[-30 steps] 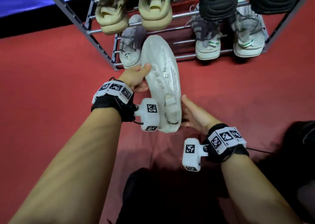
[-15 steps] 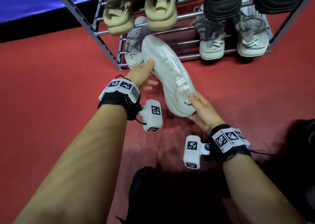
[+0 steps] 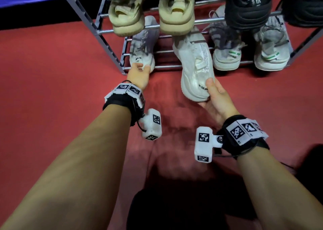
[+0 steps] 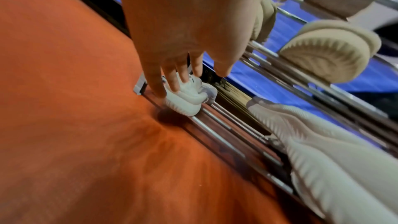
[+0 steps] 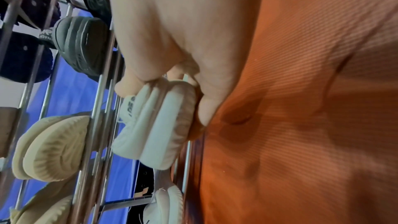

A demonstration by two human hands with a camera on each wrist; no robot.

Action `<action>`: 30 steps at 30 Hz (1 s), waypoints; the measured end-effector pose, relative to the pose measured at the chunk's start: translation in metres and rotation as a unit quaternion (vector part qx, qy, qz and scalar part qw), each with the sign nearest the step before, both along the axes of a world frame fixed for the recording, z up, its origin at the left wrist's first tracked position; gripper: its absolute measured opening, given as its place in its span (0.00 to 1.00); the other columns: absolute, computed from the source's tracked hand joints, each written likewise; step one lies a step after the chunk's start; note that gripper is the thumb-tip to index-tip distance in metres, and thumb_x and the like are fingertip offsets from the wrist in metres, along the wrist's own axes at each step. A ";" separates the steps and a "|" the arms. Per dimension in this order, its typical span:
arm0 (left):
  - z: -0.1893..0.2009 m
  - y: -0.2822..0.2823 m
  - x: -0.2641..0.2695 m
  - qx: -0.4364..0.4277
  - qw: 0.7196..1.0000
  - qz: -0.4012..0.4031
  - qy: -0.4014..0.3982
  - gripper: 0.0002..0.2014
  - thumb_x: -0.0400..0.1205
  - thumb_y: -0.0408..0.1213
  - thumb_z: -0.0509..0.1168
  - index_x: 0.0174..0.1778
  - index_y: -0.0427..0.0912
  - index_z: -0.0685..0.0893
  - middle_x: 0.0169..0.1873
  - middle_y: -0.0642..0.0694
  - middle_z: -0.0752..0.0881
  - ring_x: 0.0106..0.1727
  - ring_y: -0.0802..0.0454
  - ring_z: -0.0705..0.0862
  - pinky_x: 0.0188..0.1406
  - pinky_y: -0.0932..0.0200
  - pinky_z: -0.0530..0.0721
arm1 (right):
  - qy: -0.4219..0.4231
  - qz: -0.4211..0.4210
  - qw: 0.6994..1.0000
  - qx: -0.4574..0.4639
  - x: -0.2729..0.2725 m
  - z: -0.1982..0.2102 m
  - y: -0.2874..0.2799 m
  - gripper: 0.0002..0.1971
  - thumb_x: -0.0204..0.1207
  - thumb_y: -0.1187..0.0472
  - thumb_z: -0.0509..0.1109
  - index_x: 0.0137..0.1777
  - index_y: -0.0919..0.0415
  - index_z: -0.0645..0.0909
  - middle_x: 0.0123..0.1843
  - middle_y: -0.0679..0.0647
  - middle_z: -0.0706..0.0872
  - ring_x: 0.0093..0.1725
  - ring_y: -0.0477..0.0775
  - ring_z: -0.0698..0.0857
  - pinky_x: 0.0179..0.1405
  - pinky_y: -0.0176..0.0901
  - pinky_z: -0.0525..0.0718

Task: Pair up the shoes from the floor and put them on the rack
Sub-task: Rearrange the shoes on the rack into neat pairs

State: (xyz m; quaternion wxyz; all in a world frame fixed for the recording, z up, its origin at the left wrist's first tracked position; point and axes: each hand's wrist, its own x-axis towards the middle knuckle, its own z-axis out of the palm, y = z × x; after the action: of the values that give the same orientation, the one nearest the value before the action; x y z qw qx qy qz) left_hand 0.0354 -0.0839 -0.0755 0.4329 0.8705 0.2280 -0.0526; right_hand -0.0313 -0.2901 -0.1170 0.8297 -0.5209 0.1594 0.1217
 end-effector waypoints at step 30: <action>-0.086 0.047 0.049 -0.115 0.986 0.054 -0.109 0.39 0.63 0.41 0.81 0.65 0.45 0.66 0.50 0.56 0.79 0.53 0.54 0.82 0.59 0.60 0.78 | 0.038 0.017 0.987 -0.156 0.112 -0.044 0.058 0.21 0.85 0.48 0.52 0.77 0.42 0.63 0.66 0.49 0.81 0.54 0.50 0.87 0.38 0.45 0.87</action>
State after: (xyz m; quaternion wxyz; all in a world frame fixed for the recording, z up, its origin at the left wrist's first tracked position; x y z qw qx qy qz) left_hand 0.0841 -0.0372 -0.1616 0.5542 0.8021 0.2189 0.0401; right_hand 0.0811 -0.2319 -0.1613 0.7293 -0.6417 0.1991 0.1288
